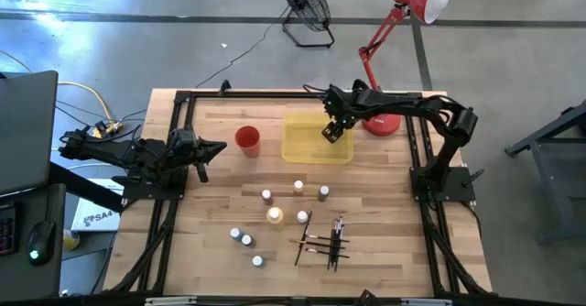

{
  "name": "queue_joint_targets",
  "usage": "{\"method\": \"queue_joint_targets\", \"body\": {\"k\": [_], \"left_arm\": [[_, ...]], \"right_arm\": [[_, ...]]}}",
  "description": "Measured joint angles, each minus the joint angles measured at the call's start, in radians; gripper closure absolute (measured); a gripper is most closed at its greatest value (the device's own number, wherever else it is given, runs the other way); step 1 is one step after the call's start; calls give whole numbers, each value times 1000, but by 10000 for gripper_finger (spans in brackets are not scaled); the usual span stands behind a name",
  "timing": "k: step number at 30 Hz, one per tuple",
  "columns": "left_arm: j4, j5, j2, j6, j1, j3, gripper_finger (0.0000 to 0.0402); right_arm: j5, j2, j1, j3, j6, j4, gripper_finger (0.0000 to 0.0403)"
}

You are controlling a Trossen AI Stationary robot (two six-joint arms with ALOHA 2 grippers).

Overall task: Pick & Place Paint Supplies
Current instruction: Put the white paint bottle into the yellow bin, then put the green paint bottle into the yellow bin

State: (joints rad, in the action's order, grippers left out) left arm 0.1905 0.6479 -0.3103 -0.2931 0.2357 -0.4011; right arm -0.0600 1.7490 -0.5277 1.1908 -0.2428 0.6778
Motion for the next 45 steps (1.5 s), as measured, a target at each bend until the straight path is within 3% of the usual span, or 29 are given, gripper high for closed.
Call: {"method": "queue_joint_targets", "body": {"k": [29,40,45], "left_arm": [[0,0,0,0,0,0,402],[23,0,0,0,0,0,402],[23,0,0,0,0,0,402]], "right_arm": [[25,-2,-2,2,53,23,201],[-19,-3,-2,3,64,74,131],[-6,-31,0,3,69,111,123]]}}
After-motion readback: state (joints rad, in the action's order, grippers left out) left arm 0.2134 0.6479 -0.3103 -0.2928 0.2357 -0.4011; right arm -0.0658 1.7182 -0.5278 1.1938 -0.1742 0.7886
